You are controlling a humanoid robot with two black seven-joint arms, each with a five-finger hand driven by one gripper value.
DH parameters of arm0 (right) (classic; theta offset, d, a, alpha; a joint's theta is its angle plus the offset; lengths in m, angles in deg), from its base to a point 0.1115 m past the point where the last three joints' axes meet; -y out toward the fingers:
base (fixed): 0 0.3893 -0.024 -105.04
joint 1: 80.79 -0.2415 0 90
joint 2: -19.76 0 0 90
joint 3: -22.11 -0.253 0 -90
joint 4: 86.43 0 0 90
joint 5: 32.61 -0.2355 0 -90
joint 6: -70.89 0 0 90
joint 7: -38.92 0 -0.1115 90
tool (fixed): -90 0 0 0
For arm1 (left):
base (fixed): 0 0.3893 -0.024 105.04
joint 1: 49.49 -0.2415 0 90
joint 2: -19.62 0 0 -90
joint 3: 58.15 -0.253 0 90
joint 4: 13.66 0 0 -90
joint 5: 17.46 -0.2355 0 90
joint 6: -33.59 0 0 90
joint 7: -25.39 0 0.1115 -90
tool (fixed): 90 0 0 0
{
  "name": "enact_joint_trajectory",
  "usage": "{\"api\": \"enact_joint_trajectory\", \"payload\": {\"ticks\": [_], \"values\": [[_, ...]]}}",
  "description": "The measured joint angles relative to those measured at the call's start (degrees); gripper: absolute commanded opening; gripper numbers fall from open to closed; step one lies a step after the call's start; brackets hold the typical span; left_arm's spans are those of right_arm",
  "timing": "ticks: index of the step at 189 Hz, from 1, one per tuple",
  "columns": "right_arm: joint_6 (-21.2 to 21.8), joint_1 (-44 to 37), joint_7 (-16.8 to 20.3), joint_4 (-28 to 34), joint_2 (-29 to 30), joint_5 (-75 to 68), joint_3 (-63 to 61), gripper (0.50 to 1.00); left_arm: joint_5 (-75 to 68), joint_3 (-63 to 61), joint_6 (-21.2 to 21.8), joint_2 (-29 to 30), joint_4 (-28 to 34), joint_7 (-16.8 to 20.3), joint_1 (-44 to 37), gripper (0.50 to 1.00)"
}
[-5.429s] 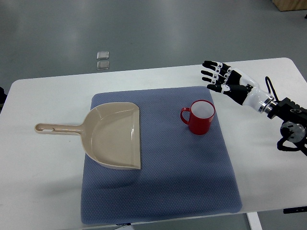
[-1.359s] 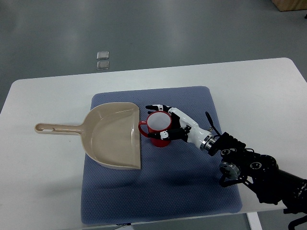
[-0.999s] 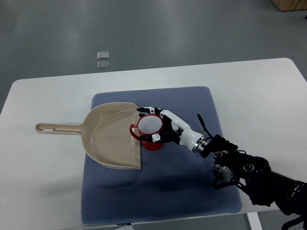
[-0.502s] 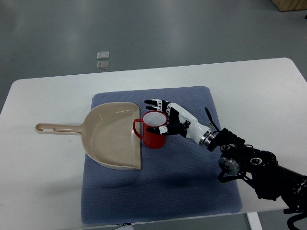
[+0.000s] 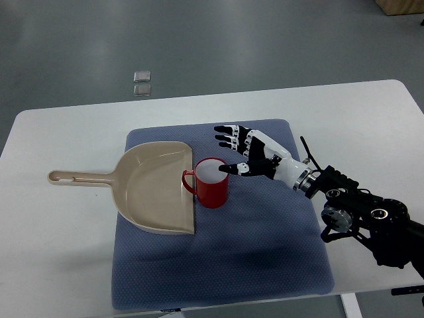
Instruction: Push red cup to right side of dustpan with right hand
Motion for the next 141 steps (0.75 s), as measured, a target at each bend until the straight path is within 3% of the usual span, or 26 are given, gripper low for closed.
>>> {"api": "enact_joint_trajectory", "payload": {"ticks": [44, 99, 141], "values": [[-0.73, -1.22, 0.93, -3.50, -0.56, -11.23, -5.92, 0.934, 0.00, 0.00, 0.00, 0.00, 0.02, 0.00, -0.02, 1.000], [0.41, -3.04, 9.94, -6.95, -0.45, -35.57, -9.46, 0.934, 0.00, -0.04, 0.00, 0.00, -0.16, 0.00, -0.01, 1.000], [7.60, -3.03, 9.75, -7.13, 0.20, -37.31, -9.49, 0.934, 0.00, -0.01, 0.00, 0.00, -0.16, 0.00, 0.01, 1.000]]}}
